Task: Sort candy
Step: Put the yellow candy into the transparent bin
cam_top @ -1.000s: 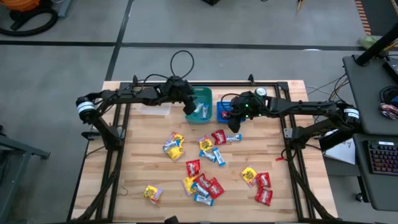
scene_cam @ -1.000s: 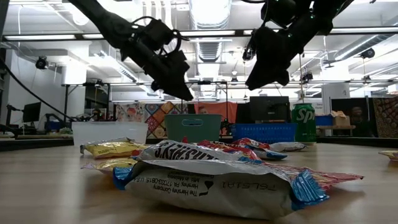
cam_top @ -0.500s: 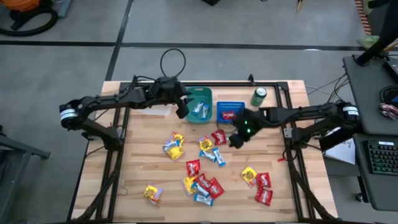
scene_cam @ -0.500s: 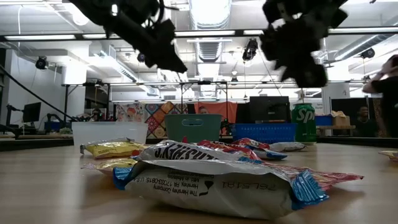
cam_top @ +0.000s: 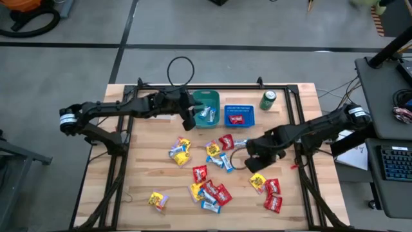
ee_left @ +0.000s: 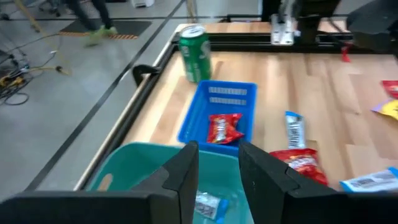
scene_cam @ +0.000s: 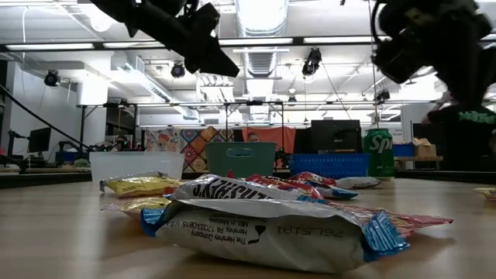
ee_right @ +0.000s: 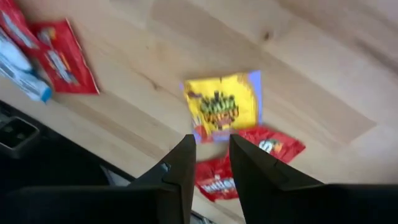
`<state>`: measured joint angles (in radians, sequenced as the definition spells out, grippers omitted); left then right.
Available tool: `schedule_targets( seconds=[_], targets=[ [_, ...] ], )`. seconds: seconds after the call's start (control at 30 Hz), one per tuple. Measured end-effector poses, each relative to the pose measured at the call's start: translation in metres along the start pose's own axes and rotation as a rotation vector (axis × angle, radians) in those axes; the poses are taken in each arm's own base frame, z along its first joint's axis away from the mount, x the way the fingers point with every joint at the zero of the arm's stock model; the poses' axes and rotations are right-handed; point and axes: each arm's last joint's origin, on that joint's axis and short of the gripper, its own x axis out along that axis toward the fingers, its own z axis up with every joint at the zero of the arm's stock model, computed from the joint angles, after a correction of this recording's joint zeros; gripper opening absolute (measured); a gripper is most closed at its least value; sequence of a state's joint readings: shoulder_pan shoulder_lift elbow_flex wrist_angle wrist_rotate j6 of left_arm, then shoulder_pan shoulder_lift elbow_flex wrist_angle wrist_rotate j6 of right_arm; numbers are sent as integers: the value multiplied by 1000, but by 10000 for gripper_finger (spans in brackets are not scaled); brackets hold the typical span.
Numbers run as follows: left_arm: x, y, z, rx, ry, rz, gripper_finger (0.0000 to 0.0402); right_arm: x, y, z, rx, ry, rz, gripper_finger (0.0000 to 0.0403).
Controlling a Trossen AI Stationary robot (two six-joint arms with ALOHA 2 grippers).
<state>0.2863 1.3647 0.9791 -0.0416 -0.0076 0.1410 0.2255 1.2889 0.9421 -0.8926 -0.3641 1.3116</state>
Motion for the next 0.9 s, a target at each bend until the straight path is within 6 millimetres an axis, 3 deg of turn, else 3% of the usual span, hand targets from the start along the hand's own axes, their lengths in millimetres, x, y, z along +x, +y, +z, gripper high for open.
schedule_targets(
  seconds=[0.33,0.57,0.9],
  targets=[
    [-2,-29,4,-12,-10,-85,95,21,6,-14,-39,-13,-77,107],
    [-6,-46,6,-35,-18,-132,95,39,11,-14,-190,-13,-124,107],
    [-10,-64,7,-73,-11,-187,95,43,13,-12,-229,-25,-128,108]
  ],
)
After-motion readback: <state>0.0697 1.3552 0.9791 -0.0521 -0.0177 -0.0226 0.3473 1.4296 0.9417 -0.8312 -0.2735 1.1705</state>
